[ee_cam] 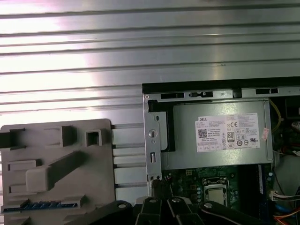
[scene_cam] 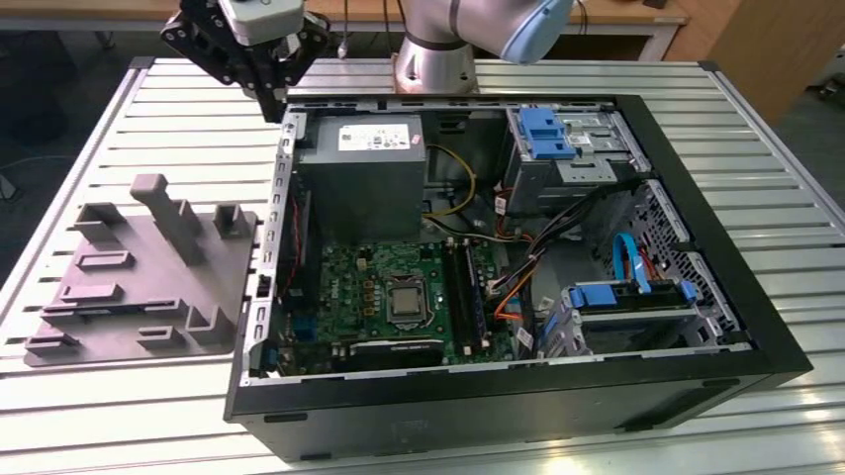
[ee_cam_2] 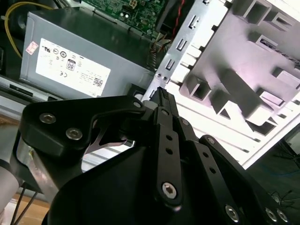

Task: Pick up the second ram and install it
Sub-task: 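Reach for the second ram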

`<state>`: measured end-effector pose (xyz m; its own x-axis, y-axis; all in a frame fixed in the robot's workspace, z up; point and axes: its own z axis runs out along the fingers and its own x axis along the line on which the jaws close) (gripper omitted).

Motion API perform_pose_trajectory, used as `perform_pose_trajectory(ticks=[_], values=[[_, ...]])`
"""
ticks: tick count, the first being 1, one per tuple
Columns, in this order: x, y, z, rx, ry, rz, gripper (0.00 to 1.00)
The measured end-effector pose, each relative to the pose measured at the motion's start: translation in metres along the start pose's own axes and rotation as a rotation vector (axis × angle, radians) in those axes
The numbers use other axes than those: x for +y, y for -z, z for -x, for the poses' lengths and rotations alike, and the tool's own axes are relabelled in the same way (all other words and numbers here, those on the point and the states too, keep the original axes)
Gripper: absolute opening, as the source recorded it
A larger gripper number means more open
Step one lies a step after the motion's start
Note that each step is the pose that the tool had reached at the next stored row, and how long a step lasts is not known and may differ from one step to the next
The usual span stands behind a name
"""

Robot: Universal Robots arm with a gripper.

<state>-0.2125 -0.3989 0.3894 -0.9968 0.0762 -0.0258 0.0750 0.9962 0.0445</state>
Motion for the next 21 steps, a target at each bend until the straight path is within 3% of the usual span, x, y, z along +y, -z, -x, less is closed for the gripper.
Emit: perform_pose_trajectory(ticks=[21], values=[[-0.0032,-0.0021,-0.0404,0.0,0.0,-0.0001,0.1]])
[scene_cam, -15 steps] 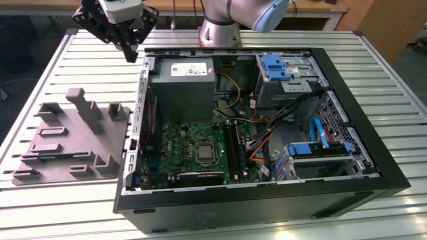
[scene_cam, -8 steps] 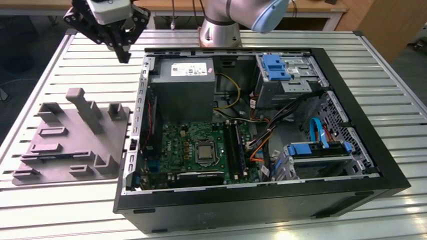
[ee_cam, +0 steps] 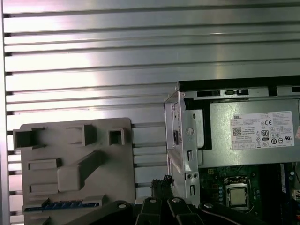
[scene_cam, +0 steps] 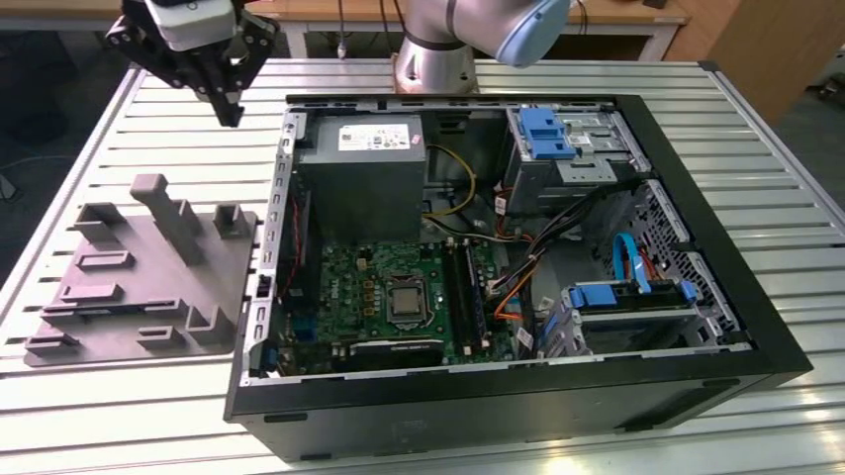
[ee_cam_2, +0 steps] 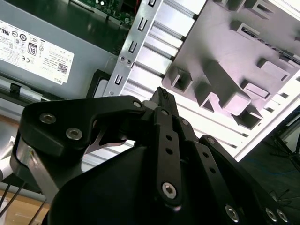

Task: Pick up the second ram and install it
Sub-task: 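Reach for the second ram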

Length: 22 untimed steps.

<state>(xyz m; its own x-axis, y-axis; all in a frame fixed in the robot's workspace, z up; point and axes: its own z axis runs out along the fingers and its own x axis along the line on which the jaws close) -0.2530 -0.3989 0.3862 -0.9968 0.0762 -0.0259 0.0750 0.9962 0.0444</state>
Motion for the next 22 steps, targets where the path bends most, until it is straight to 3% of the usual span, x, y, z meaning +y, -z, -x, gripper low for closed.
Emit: perform_pose_trajectory(ticks=[22], values=[[-0.0033,-0.0019,-0.0417,0.0,0.0,0.0,0.1]])
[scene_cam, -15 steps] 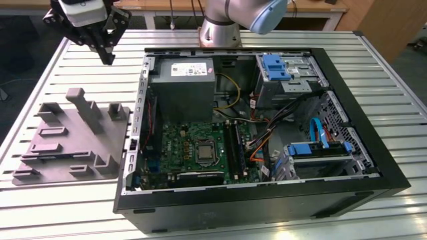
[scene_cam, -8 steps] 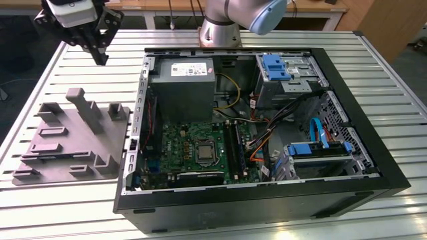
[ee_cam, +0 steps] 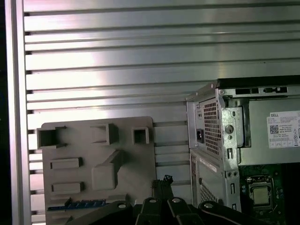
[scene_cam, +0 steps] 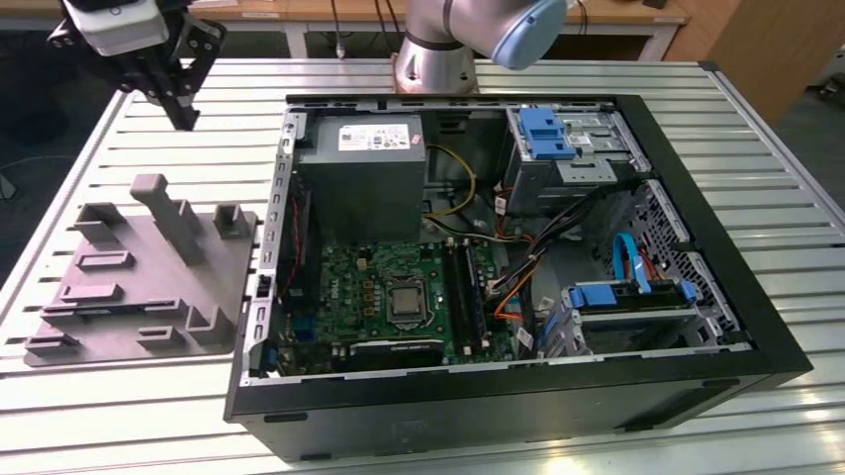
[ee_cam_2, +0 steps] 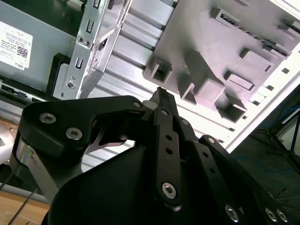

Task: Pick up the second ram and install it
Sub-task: 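Reach for the second ram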

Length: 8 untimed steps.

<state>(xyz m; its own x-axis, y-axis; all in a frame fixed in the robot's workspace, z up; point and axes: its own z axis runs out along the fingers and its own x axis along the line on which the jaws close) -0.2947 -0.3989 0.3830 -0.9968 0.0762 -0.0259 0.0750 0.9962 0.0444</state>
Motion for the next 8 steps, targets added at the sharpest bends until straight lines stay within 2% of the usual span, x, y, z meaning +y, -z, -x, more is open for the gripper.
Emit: perform_pose_trajectory(ticks=[8], values=[[-0.0013,-0.0005,-0.0164,0.0,0.0,0.0,0.1]])
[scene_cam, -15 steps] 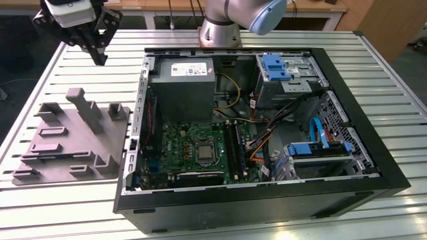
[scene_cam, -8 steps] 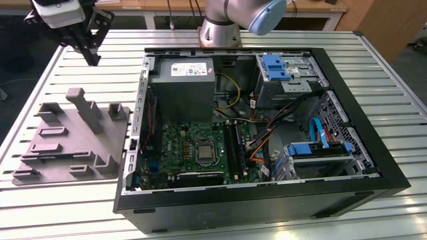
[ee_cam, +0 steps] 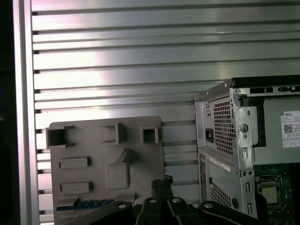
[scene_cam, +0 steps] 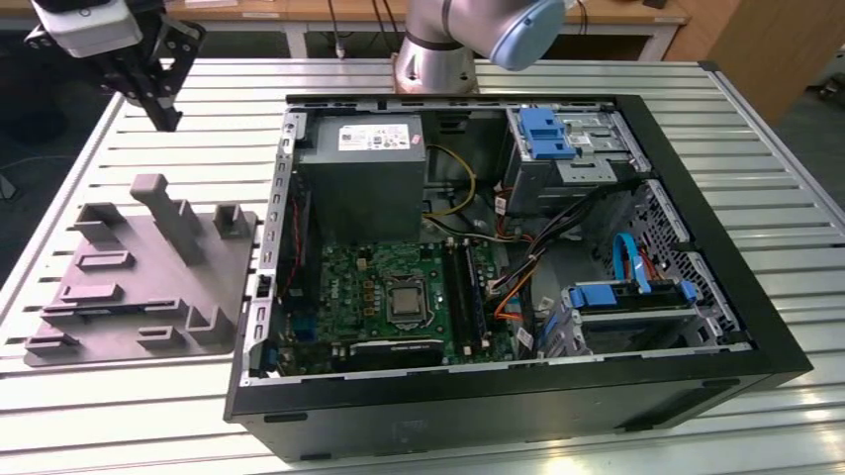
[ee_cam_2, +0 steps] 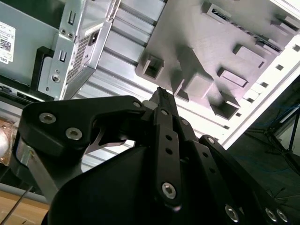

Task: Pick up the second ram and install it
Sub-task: 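Reach for the second ram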

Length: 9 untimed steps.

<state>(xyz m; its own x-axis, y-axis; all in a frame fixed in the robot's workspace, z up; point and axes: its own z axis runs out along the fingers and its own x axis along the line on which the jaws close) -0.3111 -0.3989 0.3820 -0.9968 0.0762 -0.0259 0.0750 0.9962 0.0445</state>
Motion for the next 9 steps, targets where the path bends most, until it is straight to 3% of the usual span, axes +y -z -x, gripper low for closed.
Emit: perform_pose_trajectory(ticks=[9], values=[[-0.0018,-0.0006,-0.0224,0.0,0.0,0.0001,0.1]])
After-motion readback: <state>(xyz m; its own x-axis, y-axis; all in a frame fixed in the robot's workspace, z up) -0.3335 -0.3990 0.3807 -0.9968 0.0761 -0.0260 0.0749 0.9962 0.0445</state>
